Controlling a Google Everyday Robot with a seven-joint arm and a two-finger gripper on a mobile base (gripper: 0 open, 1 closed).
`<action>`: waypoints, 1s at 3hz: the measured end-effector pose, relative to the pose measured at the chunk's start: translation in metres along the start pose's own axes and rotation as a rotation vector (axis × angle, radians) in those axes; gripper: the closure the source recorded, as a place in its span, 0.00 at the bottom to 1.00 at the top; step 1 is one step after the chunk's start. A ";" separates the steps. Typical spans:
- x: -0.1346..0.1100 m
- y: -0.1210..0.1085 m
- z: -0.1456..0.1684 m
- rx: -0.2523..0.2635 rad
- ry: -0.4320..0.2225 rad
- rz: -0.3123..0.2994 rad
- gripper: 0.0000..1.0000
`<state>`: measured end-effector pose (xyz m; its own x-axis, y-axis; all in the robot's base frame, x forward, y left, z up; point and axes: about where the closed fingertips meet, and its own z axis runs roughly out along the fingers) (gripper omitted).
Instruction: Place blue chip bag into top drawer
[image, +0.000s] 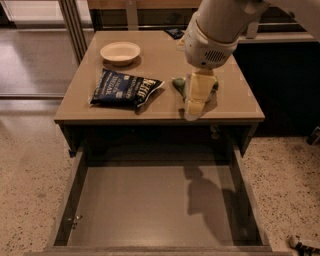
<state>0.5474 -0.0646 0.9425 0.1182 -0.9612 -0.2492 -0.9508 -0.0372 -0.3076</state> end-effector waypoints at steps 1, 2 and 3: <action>-0.012 -0.010 0.018 0.006 -0.023 -0.036 0.00; -0.032 -0.030 0.042 0.022 -0.053 -0.090 0.00; -0.052 -0.049 0.064 0.031 -0.091 -0.137 0.00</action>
Offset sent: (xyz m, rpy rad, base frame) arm 0.0656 0.0752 -0.0350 0.0456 -0.0796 0.1571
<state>0.6057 0.0046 0.9120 0.2730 -0.9191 -0.2841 -0.9147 -0.1565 -0.3727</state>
